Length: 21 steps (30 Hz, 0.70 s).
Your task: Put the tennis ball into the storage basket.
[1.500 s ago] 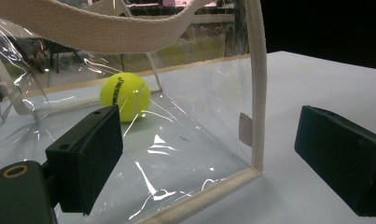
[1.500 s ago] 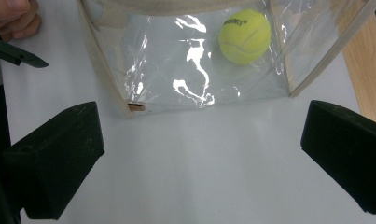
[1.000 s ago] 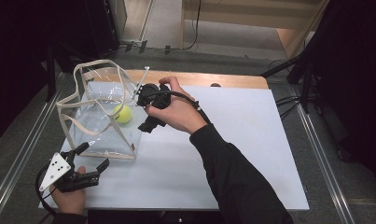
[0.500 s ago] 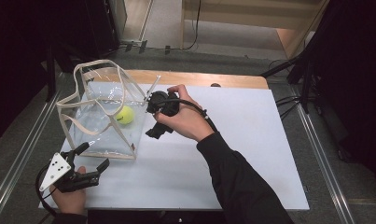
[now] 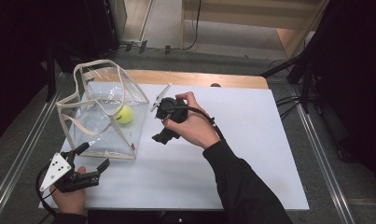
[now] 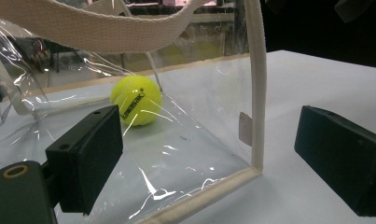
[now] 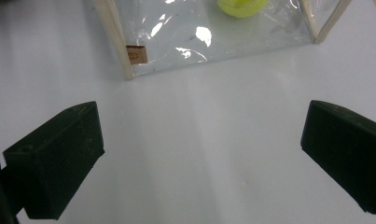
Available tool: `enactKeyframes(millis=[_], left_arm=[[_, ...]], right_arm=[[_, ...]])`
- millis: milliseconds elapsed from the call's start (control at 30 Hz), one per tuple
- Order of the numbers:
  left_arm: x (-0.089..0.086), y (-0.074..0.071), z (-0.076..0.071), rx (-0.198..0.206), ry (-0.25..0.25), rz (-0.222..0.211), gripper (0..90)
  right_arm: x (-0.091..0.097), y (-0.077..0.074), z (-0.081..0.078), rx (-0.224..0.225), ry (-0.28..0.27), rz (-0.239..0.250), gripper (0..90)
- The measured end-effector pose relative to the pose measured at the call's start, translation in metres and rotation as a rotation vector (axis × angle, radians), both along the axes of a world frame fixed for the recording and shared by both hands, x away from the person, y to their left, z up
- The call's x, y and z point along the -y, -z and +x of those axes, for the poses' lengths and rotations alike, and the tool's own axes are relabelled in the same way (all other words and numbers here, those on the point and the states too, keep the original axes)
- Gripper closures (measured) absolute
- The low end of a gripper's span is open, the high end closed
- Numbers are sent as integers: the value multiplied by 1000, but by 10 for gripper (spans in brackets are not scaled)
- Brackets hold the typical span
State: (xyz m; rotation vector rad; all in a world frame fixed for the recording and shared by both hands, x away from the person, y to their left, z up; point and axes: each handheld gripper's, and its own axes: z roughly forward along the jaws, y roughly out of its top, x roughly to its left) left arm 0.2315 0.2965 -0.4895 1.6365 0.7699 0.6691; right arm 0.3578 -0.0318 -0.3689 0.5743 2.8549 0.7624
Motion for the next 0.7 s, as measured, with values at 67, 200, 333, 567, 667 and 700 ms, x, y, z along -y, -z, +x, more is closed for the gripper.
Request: enactKeyframes(millis=[67,200,333,567,667,700], left_arm=[[0,0,0,1,-1,2,83],[0,0,0,2,0,-1,83],[1,0,0,3,-2,0,83],[1,0,0,2,-3,2,84],[1,0,0,3,-1,2,83],[1,0,0,2,-3,3,83]], right_arm=[[3,3,-1,-1,3,4,0],[9,6,-4,-3,2,18,0],[15,12,-7,3,13,32,0],[27,24,-10,26,11,62,0],[33,27,-13,30,17,78,0],[35,28,-14,29,16,83,0]])
